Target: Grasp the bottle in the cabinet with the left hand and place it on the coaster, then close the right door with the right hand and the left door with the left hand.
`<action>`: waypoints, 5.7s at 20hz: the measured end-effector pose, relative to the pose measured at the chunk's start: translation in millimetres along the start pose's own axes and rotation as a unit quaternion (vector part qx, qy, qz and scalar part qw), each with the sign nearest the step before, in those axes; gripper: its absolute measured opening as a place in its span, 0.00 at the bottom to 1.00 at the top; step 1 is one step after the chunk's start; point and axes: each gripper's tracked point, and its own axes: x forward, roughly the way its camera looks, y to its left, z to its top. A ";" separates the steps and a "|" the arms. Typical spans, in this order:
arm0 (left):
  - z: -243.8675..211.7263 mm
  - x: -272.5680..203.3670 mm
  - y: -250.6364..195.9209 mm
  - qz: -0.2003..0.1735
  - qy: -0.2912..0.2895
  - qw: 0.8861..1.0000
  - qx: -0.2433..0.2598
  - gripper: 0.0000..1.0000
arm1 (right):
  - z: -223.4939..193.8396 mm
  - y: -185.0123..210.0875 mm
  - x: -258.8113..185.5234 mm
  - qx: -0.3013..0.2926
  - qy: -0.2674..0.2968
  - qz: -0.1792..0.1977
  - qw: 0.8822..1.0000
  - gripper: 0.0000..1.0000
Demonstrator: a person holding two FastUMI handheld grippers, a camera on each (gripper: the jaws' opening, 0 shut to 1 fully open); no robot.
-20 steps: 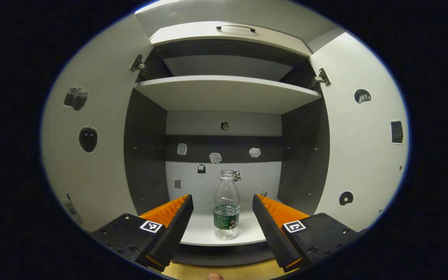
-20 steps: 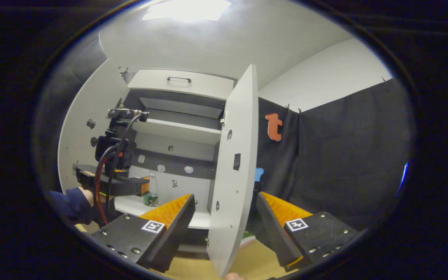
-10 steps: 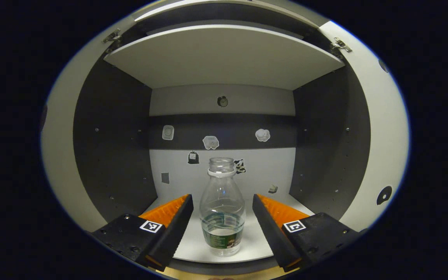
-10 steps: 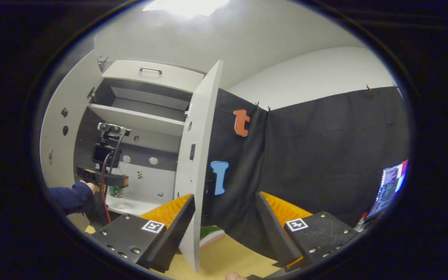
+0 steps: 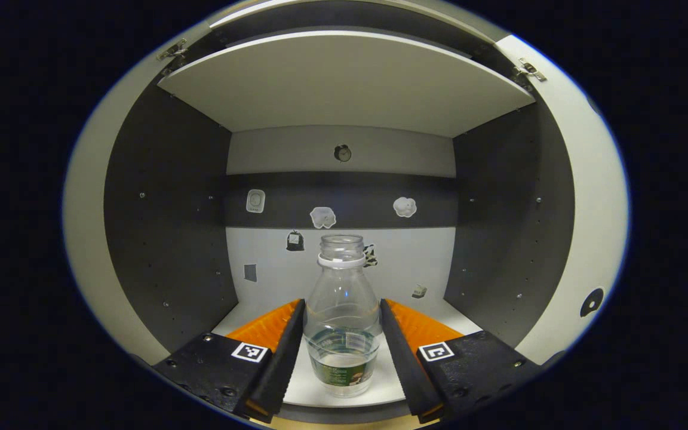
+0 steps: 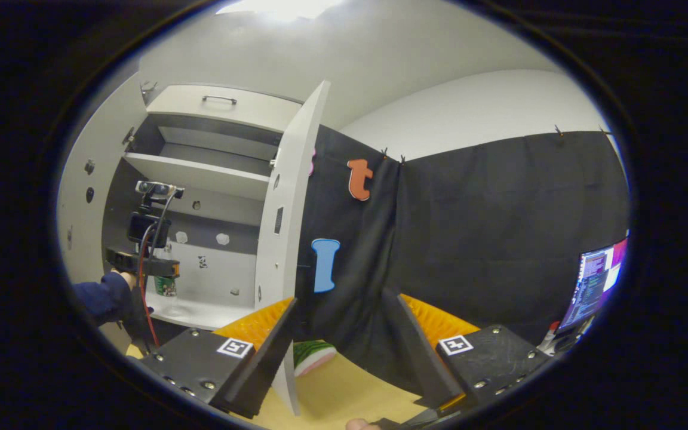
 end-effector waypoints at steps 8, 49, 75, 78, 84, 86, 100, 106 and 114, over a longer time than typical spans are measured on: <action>4.6 -75.0 0.9 -0.055 0.007 0.998 -0.037 0.77 | 0.8 10.3 1.8 0.022 0.003 0.031 0.999 0.96; -353.8 -211.9 -6.2 -0.098 0.241 0.964 -0.056 0.78 | -9.6 -19.1 12.0 0.005 0.014 0.036 0.999 0.98; -348.9 -275.1 -11.6 -0.134 0.250 0.958 -0.050 0.83 | -29.2 -2.6 19.2 0.036 0.035 0.064 0.997 0.97; -342.4 -276.7 -14.2 -0.136 0.244 0.959 -0.054 0.83 | -32.3 -6.6 18.8 0.038 0.039 0.059 0.997 0.97; -311.9 -279.2 -22.2 -0.149 0.216 0.964 -0.046 0.86 | -35.6 -6.7 18.9 0.038 0.043 0.059 0.997 0.97; -292.5 -278.7 -20.1 -0.143 0.198 0.969 -0.044 0.92 | -35.4 -5.5 19.9 0.037 0.043 0.061 0.997 0.97; -56.0 -276.4 30.2 -0.036 0.010 0.997 -0.065 0.97 | -11.1 4.9 91.2 0.023 0.000 0.069 0.997 0.98; -13.3 -286.0 54.1 -0.002 -0.030 0.998 -0.050 0.96 | -12.5 10.6 100.1 0.025 -0.002 0.094 0.995 0.94; -8.9 -295.1 51.6 0.003 -0.033 0.998 -0.053 0.96 | -11.1 24.5 98.7 0.035 0.000 0.138 0.990 0.96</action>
